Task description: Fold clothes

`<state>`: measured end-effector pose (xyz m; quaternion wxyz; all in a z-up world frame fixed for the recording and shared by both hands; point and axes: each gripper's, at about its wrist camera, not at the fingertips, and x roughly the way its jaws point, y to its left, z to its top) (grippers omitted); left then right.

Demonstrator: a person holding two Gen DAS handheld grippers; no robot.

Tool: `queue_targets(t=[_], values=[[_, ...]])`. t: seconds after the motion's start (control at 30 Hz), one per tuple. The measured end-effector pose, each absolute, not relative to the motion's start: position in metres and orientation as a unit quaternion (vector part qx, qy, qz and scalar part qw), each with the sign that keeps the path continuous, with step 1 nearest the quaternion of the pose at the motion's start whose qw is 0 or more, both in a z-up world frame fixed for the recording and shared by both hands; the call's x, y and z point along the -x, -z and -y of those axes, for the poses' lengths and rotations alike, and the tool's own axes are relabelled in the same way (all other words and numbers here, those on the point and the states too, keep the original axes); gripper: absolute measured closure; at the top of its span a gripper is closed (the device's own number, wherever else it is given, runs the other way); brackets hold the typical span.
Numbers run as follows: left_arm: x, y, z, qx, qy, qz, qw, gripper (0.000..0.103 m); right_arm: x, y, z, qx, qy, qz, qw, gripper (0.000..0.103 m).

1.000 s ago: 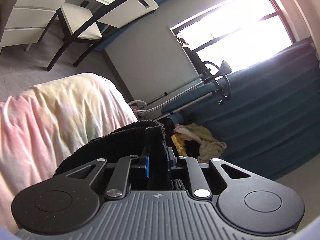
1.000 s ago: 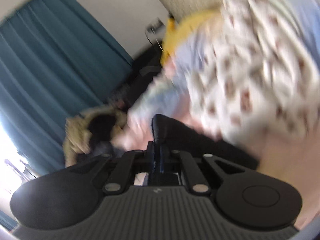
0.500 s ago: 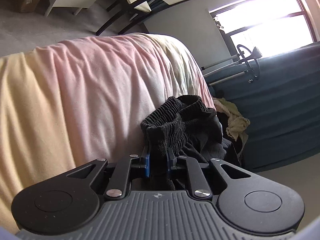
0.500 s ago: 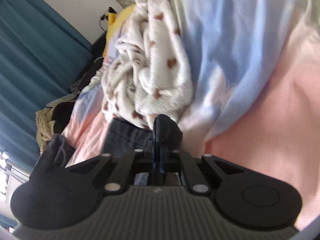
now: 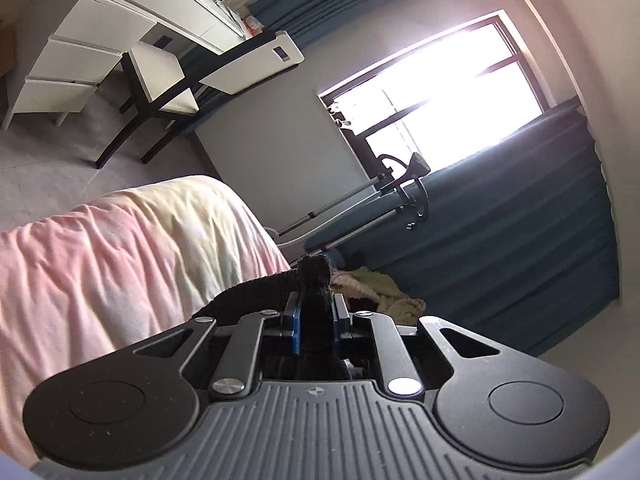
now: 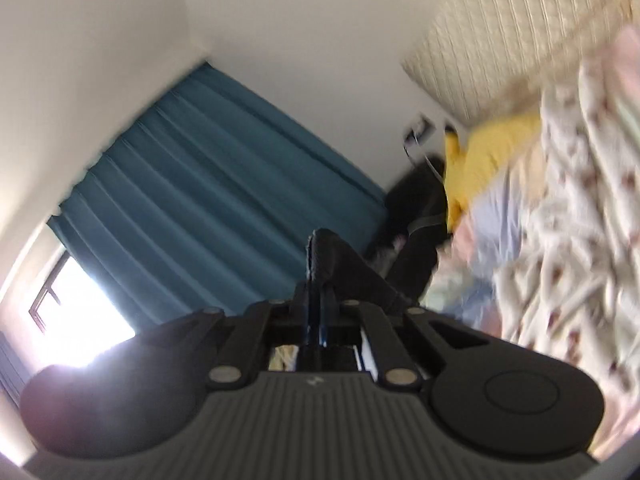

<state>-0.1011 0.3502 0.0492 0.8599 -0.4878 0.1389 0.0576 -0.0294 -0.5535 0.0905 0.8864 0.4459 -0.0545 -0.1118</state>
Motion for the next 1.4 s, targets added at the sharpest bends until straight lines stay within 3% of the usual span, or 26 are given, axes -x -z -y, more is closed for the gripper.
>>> queue_targets(t=[0.17, 0.3, 0.5, 0.53, 0.57, 0.6, 0.63, 0.67, 0.73, 0.97, 1.1, 1.13, 1.17, 1.27, 1.4], values=[[0.147, 0.052, -0.359, 0.478, -0.066, -0.224, 0.847, 0.087, 0.065, 0.019, 0.591, -0.446, 0.194, -0.112, 0.867, 0.097], [0.16, 0.084, -0.357, 0.47, -0.071, -0.252, 0.843, 0.086, 0.081, 0.105, 0.598, -0.419, 0.249, -0.254, 0.836, 0.097], [0.157, 0.068, -0.353, 0.434, -0.06, -0.262, 0.86, 0.076, 0.082, 0.108, 0.591, -0.369, 0.237, -0.266, 0.858, 0.09], [0.16, 0.063, -0.351, 0.423, -0.062, -0.262, 0.865, 0.076, 0.079, 0.102, 0.589, -0.35, 0.231, -0.271, 0.867, 0.076], [0.163, 0.059, -0.348, 0.414, -0.062, -0.259, 0.87, 0.07, 0.076, 0.096, 0.587, -0.328, 0.224, -0.276, 0.875, 0.049], [0.166, 0.054, -0.345, 0.405, -0.058, -0.256, 0.876, 0.063, 0.073, 0.089, 0.584, -0.305, 0.22, -0.28, 0.883, 0.035], [0.168, 0.047, -0.34, 0.394, -0.05, -0.253, 0.882, 0.044, 0.07, 0.081, 0.581, -0.282, 0.217, -0.284, 0.89, 0.024], [0.171, 0.04, -0.335, 0.38, -0.044, -0.248, 0.89, 0.031, 0.067, 0.074, 0.575, -0.264, 0.216, -0.287, 0.895, 0.024], [0.173, 0.027, -0.326, 0.348, -0.032, -0.238, 0.906, 0.027, 0.057, 0.059, 0.564, -0.231, 0.214, -0.288, 0.904, 0.023], [0.103, -0.002, -0.329, 0.312, -0.003, -0.247, 0.918, 0.028, 0.011, -0.004, 0.49, -0.169, 0.115, -0.258, 0.944, 0.021], [0.027, -0.003, -0.349, 0.374, 0.036, -0.268, 0.887, 0.029, -0.016, -0.039, 0.42, -0.217, 0.012, -0.229, 0.949, 0.019], [0.006, 0.001, -0.353, 0.388, 0.024, -0.286, 0.876, 0.034, -0.021, -0.041, 0.401, -0.246, -0.012, -0.222, 0.944, 0.018], [-0.013, 0.006, -0.355, 0.396, 0.009, -0.304, 0.866, 0.04, -0.025, -0.041, 0.383, -0.277, -0.036, -0.216, 0.936, 0.018], [-0.059, 0.025, -0.364, 0.427, -0.035, -0.355, 0.831, 0.041, -0.032, -0.019, 0.328, -0.338, -0.095, -0.203, 0.914, 0.018], [-0.09, 0.041, -0.364, 0.458, -0.031, -0.372, 0.807, 0.05, -0.052, 0.024, 0.272, -0.297, -0.125, -0.276, 0.905, 0.019]])
